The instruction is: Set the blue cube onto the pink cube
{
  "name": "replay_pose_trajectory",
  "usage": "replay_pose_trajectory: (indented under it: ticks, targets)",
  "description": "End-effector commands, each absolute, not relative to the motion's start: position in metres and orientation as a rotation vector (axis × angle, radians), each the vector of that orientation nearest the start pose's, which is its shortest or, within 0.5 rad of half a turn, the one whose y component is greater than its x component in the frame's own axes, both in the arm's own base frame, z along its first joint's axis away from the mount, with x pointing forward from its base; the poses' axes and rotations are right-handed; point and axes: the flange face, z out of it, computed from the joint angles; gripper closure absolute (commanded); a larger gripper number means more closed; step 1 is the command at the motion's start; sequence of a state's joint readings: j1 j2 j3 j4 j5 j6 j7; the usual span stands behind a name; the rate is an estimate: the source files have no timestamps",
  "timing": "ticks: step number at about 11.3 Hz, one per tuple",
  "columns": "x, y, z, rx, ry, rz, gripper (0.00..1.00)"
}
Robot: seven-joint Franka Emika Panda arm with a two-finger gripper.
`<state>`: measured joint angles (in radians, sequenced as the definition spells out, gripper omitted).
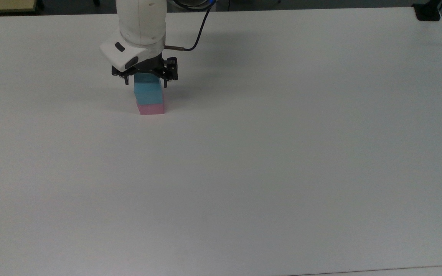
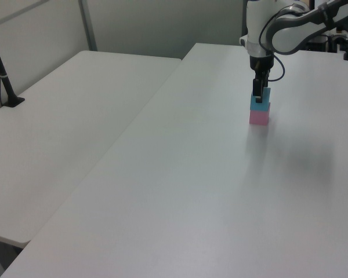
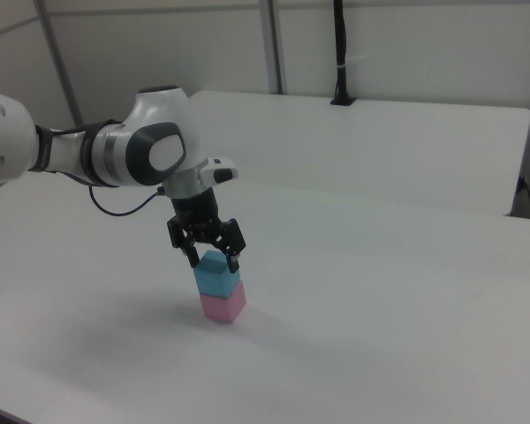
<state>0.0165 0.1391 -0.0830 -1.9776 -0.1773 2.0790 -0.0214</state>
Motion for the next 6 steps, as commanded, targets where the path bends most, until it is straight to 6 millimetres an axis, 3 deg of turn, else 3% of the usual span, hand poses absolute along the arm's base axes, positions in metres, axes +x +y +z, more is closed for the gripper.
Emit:
replay_pose_trajectory:
  ticks: [1,4,6]
  targets:
    - [0.575,-0.049,0.447,-3.289,-0.002,-0.011,0.0]
    - [0.56,-0.046,0.556,-3.204,0.093,0.08,0.0]
    - [0.532,-0.05,0.608,-3.157,0.127,0.055,0.0]
